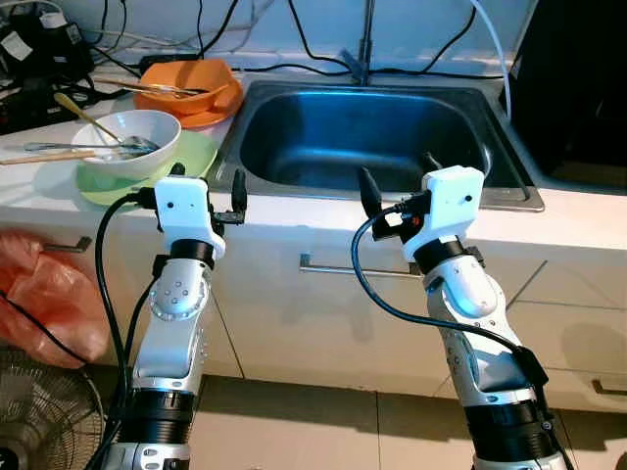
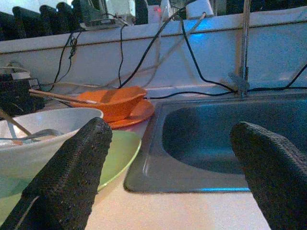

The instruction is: Kitchen organization

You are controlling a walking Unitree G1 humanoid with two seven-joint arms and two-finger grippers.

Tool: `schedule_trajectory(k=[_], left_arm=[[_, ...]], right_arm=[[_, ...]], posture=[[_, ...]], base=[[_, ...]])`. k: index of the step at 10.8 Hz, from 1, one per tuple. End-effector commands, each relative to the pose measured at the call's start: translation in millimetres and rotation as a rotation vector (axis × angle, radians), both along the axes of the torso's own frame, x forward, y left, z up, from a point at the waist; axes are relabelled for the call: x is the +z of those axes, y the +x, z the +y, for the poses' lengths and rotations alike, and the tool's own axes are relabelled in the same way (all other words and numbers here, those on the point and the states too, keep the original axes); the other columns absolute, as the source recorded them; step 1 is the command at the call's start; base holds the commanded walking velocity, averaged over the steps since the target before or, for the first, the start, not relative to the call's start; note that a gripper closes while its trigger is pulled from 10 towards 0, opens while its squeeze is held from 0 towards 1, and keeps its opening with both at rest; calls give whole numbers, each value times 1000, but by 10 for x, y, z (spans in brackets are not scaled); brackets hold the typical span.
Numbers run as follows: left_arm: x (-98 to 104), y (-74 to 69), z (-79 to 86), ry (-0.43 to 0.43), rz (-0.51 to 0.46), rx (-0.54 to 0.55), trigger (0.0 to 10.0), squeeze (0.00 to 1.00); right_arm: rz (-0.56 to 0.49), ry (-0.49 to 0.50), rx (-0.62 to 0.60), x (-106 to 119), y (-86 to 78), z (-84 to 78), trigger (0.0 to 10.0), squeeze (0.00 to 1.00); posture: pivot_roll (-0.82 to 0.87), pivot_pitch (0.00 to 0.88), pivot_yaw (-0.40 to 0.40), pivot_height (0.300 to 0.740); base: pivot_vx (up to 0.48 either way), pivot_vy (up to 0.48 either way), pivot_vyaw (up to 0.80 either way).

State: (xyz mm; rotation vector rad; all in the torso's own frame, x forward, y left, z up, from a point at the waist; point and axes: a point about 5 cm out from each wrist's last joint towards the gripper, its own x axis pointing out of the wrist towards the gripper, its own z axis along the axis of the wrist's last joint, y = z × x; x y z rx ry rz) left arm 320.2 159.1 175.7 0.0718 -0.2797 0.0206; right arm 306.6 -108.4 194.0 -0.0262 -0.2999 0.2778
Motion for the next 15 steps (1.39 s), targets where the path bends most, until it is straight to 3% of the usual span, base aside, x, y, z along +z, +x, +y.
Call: schedule_trajectory(k=[1, 7, 15], left_arm=[[99, -5, 10, 6, -33, 2, 10000, 0], [167, 14, -41, -17, -50, -1, 10000, 0], [123, -6, -41, -35, -31, 29, 10000, 0]], right_arm=[[-12, -2, -7, 25, 4, -7, 10000, 0], [-12, -8, -11, 3, 1, 6, 10000, 0], [-2, -12, -5, -24, -24, 8, 10000, 0]], posture=[[-8, 23, 41, 740], [-13, 30, 47, 740], [-16, 49, 40, 740]], base=[[341, 0, 0], [355, 0, 0], [0, 0, 0]])
